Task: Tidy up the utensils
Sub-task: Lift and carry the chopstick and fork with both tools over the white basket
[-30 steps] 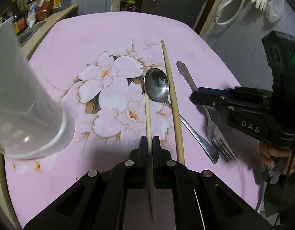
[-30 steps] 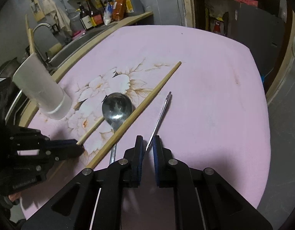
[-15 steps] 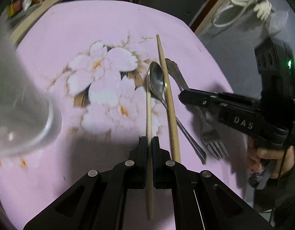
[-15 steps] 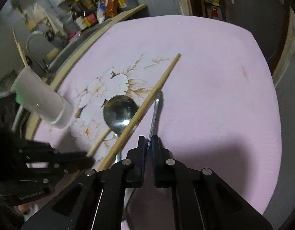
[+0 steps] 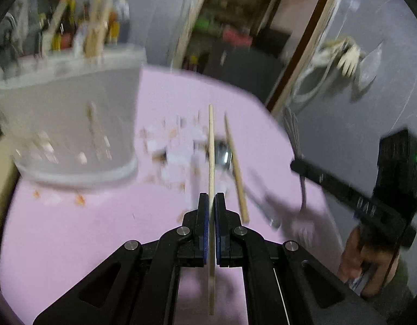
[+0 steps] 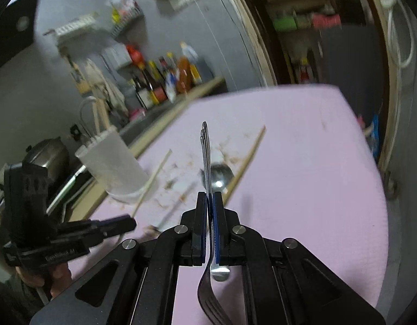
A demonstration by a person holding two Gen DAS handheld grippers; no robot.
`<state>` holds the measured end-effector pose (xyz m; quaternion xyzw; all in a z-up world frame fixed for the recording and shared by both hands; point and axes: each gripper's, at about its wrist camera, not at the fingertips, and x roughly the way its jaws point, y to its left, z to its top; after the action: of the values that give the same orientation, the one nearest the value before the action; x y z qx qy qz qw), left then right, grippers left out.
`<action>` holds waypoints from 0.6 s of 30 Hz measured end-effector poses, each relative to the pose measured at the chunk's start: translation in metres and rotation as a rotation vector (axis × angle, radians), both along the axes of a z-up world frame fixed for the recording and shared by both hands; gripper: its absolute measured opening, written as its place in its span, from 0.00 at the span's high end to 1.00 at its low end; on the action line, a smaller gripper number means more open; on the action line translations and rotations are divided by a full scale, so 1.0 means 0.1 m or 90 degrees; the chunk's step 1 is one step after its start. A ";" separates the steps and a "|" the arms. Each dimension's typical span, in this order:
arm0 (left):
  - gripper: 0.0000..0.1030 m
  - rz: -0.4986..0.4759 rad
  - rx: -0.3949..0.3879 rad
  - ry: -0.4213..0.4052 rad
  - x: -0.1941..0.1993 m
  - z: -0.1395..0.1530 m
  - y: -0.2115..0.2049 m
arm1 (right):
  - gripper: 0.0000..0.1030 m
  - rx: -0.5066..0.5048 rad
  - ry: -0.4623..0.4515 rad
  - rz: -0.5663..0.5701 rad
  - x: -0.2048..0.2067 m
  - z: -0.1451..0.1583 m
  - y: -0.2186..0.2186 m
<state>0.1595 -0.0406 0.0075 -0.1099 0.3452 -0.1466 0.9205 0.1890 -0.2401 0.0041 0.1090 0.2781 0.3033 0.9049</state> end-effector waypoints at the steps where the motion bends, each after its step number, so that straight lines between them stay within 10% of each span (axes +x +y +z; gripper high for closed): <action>1: 0.98 0.007 0.003 -0.034 -0.04 0.06 0.02 | 0.98 0.009 -0.029 -0.002 -0.08 0.02 0.03; 9: 0.98 0.035 -0.020 -0.210 -0.24 0.37 0.12 | 0.99 0.002 -0.161 -0.019 -0.39 0.24 0.26; 18: 0.98 0.046 -0.058 -0.269 -0.40 0.66 0.51 | 1.00 0.009 -0.202 0.001 -0.39 0.50 0.49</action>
<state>0.1194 0.0100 0.0732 -0.1304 0.1333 -0.1484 0.9712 0.1496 -0.1910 0.0539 0.0656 0.1294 0.3191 0.9366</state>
